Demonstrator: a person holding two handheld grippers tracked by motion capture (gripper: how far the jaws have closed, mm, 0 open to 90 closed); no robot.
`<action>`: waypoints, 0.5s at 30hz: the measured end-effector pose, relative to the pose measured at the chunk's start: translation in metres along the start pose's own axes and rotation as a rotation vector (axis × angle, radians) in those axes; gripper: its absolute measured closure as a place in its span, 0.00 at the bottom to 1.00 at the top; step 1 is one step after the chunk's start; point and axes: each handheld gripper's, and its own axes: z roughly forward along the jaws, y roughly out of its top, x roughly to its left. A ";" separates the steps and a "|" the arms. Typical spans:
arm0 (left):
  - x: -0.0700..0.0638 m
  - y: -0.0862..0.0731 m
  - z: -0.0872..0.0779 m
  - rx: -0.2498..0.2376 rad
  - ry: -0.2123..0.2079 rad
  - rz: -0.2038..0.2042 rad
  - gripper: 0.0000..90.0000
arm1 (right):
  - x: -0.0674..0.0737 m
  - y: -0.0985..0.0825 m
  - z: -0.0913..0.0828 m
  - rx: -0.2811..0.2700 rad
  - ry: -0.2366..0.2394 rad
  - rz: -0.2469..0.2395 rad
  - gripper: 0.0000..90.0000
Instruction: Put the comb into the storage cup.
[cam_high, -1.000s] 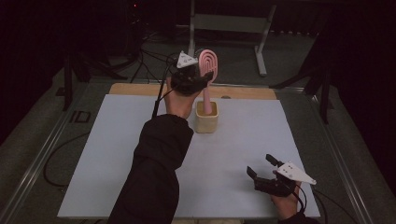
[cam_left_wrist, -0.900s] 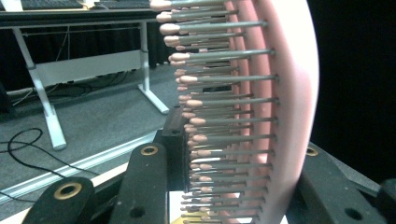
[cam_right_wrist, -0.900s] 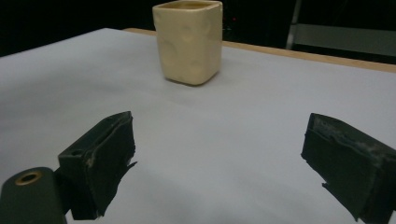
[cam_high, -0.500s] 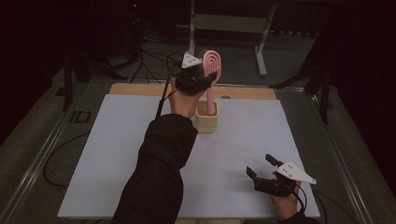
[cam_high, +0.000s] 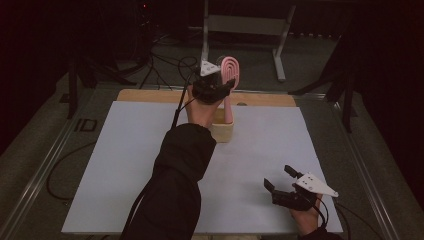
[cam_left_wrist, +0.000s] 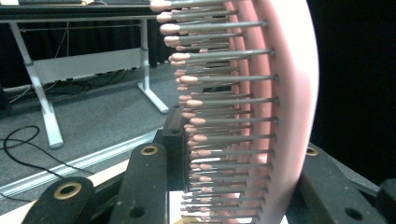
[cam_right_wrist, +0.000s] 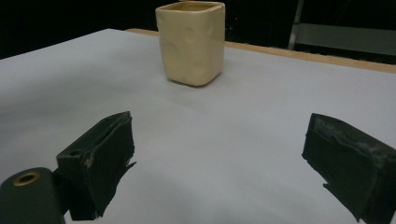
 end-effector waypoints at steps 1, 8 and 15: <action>0.000 -0.001 0.000 0.000 0.003 -0.001 0.72 | 0.000 0.000 0.000 0.000 0.000 -0.001 0.10; -0.001 -0.002 0.002 -0.007 0.011 -0.003 0.72 | 0.000 -0.001 0.000 0.001 0.002 0.000 0.10; 0.000 -0.004 0.003 -0.008 0.026 -0.002 0.72 | 0.001 -0.001 0.001 0.001 0.008 -0.005 0.10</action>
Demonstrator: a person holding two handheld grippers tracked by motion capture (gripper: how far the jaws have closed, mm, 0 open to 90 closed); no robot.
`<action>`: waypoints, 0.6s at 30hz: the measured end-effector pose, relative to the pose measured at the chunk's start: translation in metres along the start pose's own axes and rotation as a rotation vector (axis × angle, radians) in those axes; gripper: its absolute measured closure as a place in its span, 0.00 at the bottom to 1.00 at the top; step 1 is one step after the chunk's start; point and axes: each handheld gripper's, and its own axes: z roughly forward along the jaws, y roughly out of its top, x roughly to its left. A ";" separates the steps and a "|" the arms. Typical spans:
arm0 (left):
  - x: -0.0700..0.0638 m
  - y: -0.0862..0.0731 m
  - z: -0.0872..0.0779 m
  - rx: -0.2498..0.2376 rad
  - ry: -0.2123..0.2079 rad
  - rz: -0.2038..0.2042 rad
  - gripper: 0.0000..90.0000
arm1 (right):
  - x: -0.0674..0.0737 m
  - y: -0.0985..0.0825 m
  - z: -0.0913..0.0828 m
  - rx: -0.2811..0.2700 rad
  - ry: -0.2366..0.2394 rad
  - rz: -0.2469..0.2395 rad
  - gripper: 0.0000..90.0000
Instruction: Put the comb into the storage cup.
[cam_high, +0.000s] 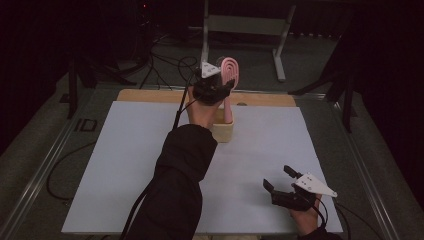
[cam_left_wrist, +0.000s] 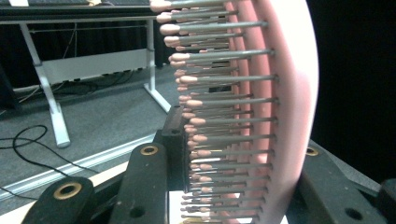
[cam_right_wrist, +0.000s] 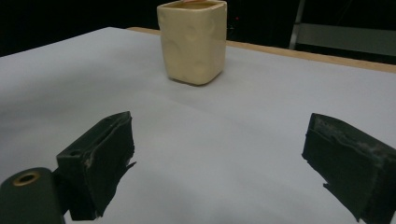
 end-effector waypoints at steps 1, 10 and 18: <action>0.001 0.000 0.000 0.002 0.001 0.001 0.72 | 0.000 0.000 0.000 0.001 -0.002 -0.002 0.10; 0.000 -0.003 0.002 -0.001 0.015 -0.008 0.71 | 0.000 0.000 0.000 0.005 -0.001 0.000 0.10; 0.001 -0.005 0.004 -0.004 0.030 -0.015 0.71 | 0.001 0.000 0.001 0.007 -0.002 0.002 0.10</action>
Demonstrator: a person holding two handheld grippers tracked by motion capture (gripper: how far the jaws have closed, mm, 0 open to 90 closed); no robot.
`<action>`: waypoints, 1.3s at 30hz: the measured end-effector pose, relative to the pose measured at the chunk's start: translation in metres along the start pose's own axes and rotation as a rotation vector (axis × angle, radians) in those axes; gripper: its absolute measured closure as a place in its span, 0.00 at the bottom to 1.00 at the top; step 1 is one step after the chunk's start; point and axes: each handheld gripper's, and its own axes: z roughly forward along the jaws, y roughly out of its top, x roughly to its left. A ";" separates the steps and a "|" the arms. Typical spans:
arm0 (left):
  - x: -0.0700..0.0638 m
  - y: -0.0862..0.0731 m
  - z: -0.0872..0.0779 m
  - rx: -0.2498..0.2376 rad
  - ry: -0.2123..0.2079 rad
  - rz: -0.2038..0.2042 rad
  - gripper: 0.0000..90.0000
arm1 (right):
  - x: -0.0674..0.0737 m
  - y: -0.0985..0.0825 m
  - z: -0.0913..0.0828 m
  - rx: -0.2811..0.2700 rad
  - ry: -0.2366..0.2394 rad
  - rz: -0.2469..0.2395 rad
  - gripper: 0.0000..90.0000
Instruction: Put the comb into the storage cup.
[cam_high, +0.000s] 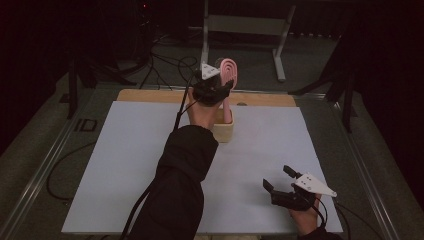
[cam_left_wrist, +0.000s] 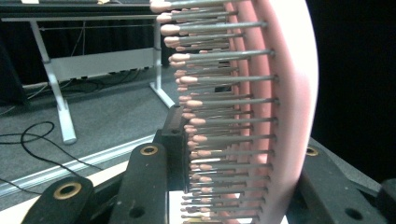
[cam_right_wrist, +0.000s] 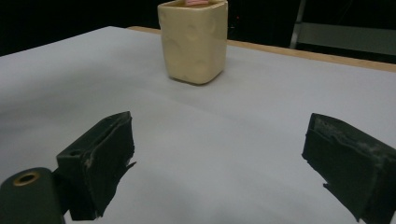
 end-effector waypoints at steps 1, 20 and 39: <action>0.000 0.000 0.000 0.000 0.000 0.000 0.71 | 0.000 0.000 0.000 0.001 0.002 -0.001 0.10; 0.000 -0.009 0.005 0.011 -0.008 -0.020 0.71 | 0.000 0.000 0.001 0.003 0.004 -0.003 0.10; 0.006 -0.024 0.006 0.035 -0.020 -0.065 0.71 | 0.001 -0.001 0.002 0.019 -0.001 -0.008 0.10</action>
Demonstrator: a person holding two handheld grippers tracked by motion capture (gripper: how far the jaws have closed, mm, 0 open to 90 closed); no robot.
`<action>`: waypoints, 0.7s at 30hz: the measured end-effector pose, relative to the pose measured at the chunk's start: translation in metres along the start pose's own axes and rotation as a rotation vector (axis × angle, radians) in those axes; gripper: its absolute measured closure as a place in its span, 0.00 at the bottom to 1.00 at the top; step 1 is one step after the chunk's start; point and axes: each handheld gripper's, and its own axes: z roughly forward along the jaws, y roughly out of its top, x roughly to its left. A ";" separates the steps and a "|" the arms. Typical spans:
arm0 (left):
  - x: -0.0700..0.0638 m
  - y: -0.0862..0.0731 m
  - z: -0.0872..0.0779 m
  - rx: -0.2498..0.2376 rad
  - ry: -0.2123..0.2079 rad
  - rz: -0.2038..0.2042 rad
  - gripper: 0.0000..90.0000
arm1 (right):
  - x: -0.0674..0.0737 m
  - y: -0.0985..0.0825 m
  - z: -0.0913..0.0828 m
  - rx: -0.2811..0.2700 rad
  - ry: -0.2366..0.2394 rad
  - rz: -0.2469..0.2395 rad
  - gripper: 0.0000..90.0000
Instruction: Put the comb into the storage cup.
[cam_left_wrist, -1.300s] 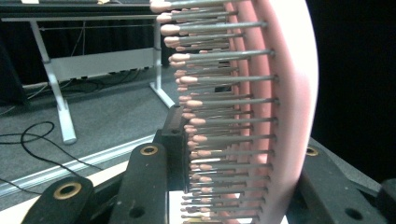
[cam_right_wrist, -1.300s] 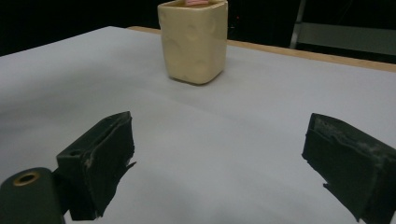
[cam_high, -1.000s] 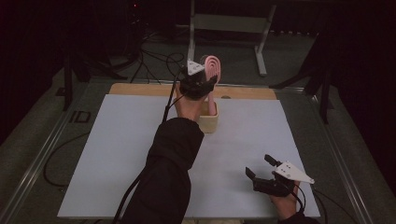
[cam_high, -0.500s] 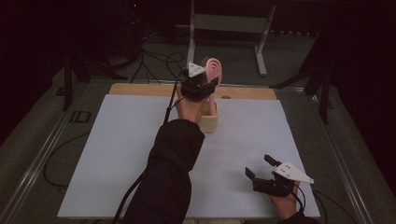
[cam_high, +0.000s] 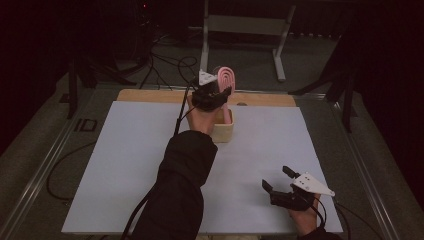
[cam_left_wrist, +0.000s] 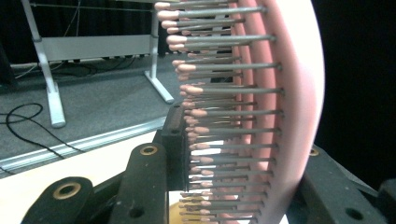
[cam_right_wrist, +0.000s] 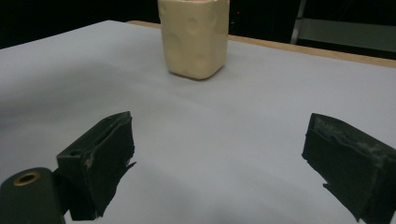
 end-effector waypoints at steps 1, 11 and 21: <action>0.000 -0.001 0.000 0.002 0.000 0.000 0.71 | 0.000 0.000 0.000 -0.001 0.004 0.001 0.10; 0.000 -0.014 0.003 0.019 -0.006 -0.013 0.71 | 0.001 0.000 0.001 0.006 0.002 -0.003 0.10; -0.001 -0.020 0.006 0.035 -0.012 -0.014 0.70 | 0.001 -0.001 0.002 0.008 0.004 -0.004 0.10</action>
